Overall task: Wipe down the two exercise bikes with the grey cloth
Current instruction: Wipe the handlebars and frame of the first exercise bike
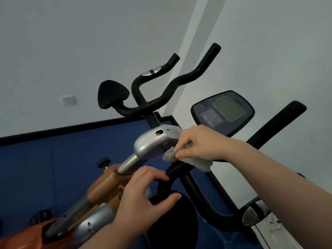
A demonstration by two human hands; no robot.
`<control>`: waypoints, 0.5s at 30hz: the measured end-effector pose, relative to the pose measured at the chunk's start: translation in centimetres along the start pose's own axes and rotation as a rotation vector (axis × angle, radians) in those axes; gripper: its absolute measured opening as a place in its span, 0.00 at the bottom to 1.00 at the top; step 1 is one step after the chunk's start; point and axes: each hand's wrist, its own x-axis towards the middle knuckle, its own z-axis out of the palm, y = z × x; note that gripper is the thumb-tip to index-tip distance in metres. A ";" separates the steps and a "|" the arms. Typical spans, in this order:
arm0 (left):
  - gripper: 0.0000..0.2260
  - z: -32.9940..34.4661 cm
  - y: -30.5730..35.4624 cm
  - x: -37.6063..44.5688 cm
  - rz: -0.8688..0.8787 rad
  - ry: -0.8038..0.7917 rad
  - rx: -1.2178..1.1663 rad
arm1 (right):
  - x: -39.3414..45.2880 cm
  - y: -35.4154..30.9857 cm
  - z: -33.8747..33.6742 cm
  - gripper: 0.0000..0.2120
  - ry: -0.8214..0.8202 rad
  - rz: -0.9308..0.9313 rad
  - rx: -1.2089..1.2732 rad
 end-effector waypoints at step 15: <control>0.12 1.1 2.1 -1.4 -0.122 0.114 0.171 | 1.6 -0.9 -0.1 0.08 -0.116 -0.260 -0.248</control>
